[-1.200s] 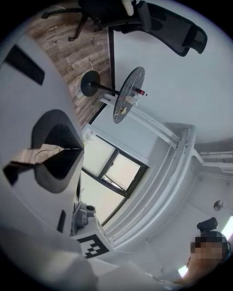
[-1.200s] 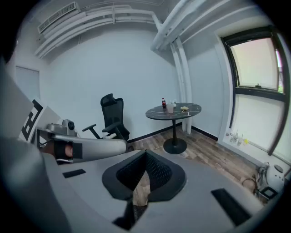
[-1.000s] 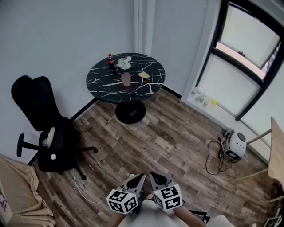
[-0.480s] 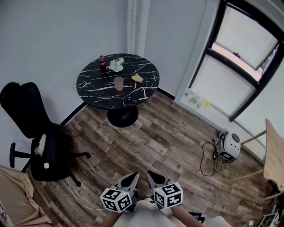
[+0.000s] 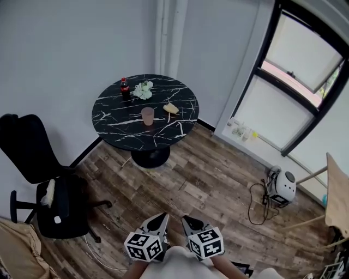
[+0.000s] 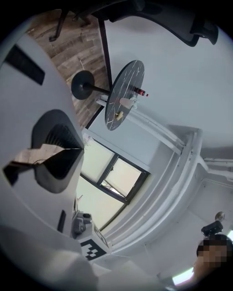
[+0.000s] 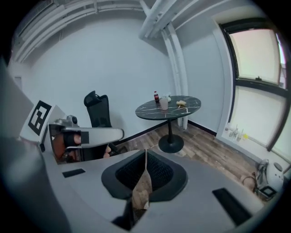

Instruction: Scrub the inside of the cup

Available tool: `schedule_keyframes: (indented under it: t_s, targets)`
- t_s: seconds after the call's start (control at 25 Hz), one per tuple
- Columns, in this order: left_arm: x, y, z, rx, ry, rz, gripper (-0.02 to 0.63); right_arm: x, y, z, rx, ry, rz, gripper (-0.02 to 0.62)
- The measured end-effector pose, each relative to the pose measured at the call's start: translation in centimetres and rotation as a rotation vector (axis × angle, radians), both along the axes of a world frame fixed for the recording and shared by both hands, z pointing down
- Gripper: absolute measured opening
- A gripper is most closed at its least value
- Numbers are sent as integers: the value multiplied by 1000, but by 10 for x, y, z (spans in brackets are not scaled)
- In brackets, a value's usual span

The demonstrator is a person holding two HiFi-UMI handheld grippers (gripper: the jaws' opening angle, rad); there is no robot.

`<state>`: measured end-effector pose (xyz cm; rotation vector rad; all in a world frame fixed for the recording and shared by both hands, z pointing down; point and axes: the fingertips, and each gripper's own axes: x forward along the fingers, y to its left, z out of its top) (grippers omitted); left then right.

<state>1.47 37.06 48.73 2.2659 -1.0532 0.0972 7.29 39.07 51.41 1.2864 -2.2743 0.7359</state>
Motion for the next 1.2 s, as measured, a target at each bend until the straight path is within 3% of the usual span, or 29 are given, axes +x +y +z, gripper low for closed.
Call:
schedule_keyframes:
  t_s: [0.28,0.52,0.92,1.2]
  targets:
    - [-22,-45,-4,20,-13,26,11,-10,-42,2,12,28,47,35]
    - [-40,-73,-6,32,-5,7,11,-27,-59,7,16,101,-13,35]
    - [-41,-83,-6,48,-13,84,11,-37,-69,8,16,65,16,35]
    - [-57,-91,-18,82,-21,38,11,-52,-74,0,36,38,-35,35]
